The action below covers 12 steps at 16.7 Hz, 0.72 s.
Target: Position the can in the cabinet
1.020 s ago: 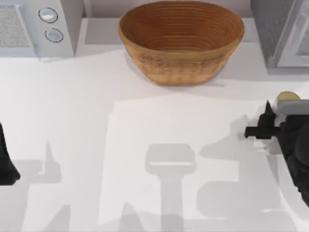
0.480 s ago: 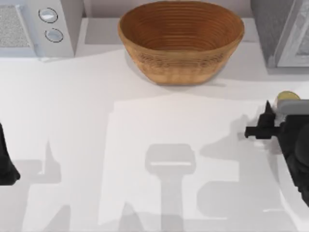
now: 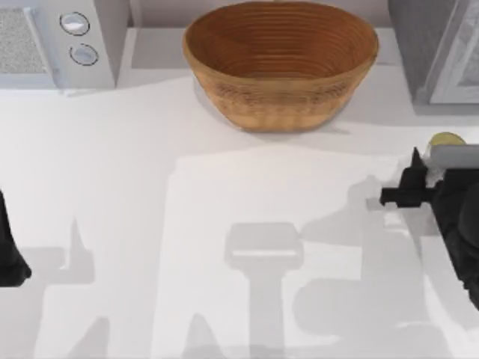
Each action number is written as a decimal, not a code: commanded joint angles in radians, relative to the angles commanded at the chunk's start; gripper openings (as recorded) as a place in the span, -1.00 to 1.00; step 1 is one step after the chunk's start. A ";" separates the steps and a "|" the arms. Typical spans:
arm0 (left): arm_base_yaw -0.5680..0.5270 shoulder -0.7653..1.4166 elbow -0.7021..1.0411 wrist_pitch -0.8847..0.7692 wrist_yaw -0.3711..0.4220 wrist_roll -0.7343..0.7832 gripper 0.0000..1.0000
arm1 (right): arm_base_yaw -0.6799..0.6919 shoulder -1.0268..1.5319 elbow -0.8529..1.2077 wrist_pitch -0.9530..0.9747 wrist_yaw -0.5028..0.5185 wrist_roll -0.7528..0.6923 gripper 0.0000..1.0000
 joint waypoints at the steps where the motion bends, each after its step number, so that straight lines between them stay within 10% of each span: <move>1: 0.000 0.000 0.000 0.000 0.000 0.000 1.00 | 0.000 -0.040 0.005 -0.043 0.000 -0.002 -1.00; 12: 0.000 0.000 0.000 0.000 0.000 0.000 1.00 | 0.001 -0.651 0.081 -0.752 -0.009 0.005 -1.00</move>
